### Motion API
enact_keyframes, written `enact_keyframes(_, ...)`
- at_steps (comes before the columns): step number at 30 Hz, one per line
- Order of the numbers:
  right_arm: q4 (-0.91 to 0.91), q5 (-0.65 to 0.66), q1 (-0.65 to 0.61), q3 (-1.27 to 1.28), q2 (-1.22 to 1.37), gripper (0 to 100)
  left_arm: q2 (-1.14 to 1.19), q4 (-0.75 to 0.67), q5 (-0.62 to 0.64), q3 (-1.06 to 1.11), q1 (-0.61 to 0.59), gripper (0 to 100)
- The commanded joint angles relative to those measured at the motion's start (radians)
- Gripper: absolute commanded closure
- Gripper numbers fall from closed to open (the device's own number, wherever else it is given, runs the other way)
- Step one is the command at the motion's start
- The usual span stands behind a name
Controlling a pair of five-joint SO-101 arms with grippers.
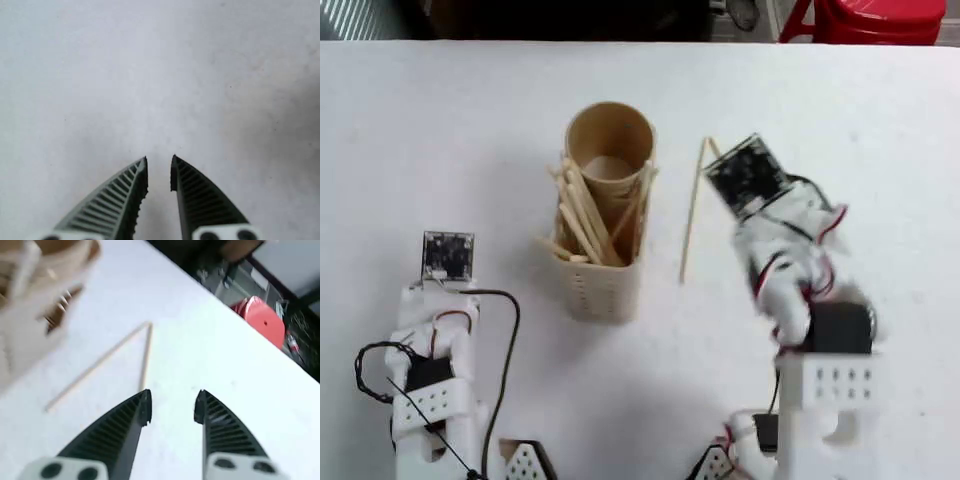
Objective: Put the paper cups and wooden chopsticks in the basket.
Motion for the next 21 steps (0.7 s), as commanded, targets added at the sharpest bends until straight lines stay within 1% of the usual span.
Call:
enact_keyframes(1, -0.094, 0.153, 0.105, 0.044, 0.139, 84.8, -0.016, 0.002, -0.012, -0.002, -0.008, 90)
enact_keyframes(3, -0.139, 0.180, 0.122, 0.041, 0.260, 84.8, -0.016, 0.002, -0.012, -0.002, -0.008, 90)
enact_keyframes(6, -0.199, 0.180, 0.113, 0.008, 0.433, 84.7, -0.016, 0.002, -0.012, -0.002, -0.008, 90)
enact_keyframes(10, -0.200, 0.176, 0.064, -0.077, 0.664, 84.7, -0.016, 0.002, -0.012, -0.002, -0.008, 90)
enact_keyframes(14, -0.203, 0.172, 0.045, -0.204, 0.872, 84.6, -0.016, 0.002, -0.012, -0.002, -0.008, 90)
enact_keyframes(17, -0.199, 0.106, 0.045, -0.330, 1.020, 84.6, -0.016, 0.002, -0.012, -0.002, -0.008, 90)
enact_keyframes(21, -0.189, 0.077, 0.039, -0.474, 1.201, 82.2, -0.016, 0.002, -0.012, -0.002, -0.008, 90)
